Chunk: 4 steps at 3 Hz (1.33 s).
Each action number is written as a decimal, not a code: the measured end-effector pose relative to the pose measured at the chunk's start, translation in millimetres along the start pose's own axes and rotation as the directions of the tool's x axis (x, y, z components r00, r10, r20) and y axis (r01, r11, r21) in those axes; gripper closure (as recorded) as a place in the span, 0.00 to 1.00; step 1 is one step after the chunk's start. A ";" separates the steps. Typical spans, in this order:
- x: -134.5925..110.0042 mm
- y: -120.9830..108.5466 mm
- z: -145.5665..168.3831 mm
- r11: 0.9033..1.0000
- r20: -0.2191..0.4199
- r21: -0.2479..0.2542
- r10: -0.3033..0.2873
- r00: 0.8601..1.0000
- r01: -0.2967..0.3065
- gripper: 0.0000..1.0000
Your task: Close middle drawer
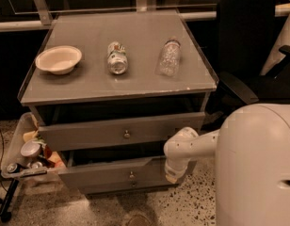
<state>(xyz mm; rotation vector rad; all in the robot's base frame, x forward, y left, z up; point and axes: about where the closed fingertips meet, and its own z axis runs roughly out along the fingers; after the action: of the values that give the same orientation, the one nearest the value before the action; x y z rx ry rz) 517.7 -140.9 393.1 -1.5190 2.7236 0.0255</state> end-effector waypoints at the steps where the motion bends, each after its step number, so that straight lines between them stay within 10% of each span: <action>1: -10.5 -15.9 1.0 1.000 0.010 0.031 0.003 1.000 -0.003 1.00; 3: -24.2 -34.8 -1.5 0.998 0.015 0.067 -0.007 1.000 0.006 1.00; 4: -24.4 -35.0 -1.5 0.998 0.015 0.067 -0.007 1.000 0.006 0.81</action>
Offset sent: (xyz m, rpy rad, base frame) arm 0.0630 0.0020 0.0046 -0.0299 -0.0942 -0.0045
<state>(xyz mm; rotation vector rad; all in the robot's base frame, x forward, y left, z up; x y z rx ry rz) 560.2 -138.6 395.2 -1.5032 2.6791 -0.0536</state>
